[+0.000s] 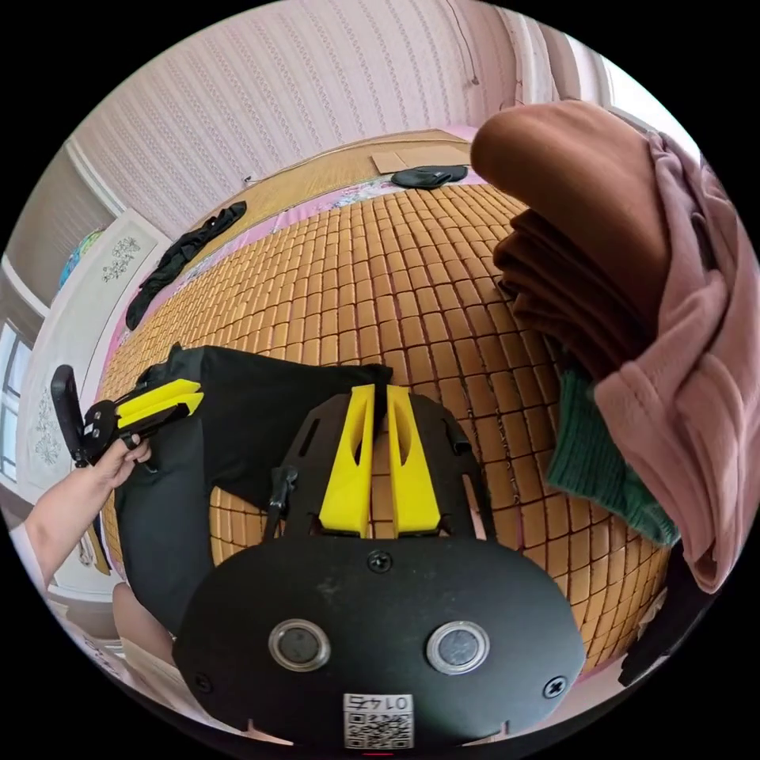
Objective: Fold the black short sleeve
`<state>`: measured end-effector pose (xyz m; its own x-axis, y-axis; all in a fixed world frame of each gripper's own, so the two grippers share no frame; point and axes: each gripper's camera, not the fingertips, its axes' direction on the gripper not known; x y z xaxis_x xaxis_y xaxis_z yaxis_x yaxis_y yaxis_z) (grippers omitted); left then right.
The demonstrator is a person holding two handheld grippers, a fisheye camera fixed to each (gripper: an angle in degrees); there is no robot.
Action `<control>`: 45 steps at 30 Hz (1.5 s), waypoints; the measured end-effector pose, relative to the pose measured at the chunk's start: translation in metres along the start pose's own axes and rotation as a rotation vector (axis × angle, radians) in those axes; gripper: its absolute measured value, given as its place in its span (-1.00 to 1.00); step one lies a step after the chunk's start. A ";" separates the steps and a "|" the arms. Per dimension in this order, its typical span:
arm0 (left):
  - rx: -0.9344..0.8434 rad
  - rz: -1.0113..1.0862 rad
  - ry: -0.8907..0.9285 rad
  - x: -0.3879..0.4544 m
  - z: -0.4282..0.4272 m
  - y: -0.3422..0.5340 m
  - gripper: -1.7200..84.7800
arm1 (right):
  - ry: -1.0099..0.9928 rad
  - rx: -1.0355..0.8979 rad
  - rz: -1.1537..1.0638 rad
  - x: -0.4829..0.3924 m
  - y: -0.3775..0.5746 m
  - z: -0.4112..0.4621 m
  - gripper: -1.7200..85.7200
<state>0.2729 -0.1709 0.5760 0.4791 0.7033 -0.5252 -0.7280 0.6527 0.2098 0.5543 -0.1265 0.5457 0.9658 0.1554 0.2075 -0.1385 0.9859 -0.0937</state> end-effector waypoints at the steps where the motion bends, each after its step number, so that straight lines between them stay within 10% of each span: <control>1: 0.011 0.045 0.013 0.012 -0.009 0.006 -0.85 | -0.021 -0.013 -0.021 -0.006 0.006 -0.001 -0.87; 17: -0.055 0.003 0.041 0.033 -0.017 0.064 -0.86 | -0.035 -0.080 -0.008 -0.043 0.037 0.007 -0.88; 25: 0.082 -0.190 -0.041 -0.005 -0.174 0.218 -0.89 | -0.095 -0.043 -0.055 -0.093 0.039 -0.022 -0.90; 35: -0.057 -0.591 -0.379 -0.099 -0.300 0.440 -0.98 | -0.444 -0.250 -0.718 -0.473 -0.035 0.076 -0.89; 45: 0.175 -0.796 -0.328 -0.158 -0.355 0.515 -0.98 | -0.118 -0.306 -0.854 -0.746 -0.075 0.210 -0.78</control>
<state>-0.3519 -0.0457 0.4744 0.9491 0.0486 -0.3113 -0.0448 0.9988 0.0192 -0.2015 -0.3035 0.6023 0.6825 -0.5972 0.4214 0.6931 0.7118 -0.1137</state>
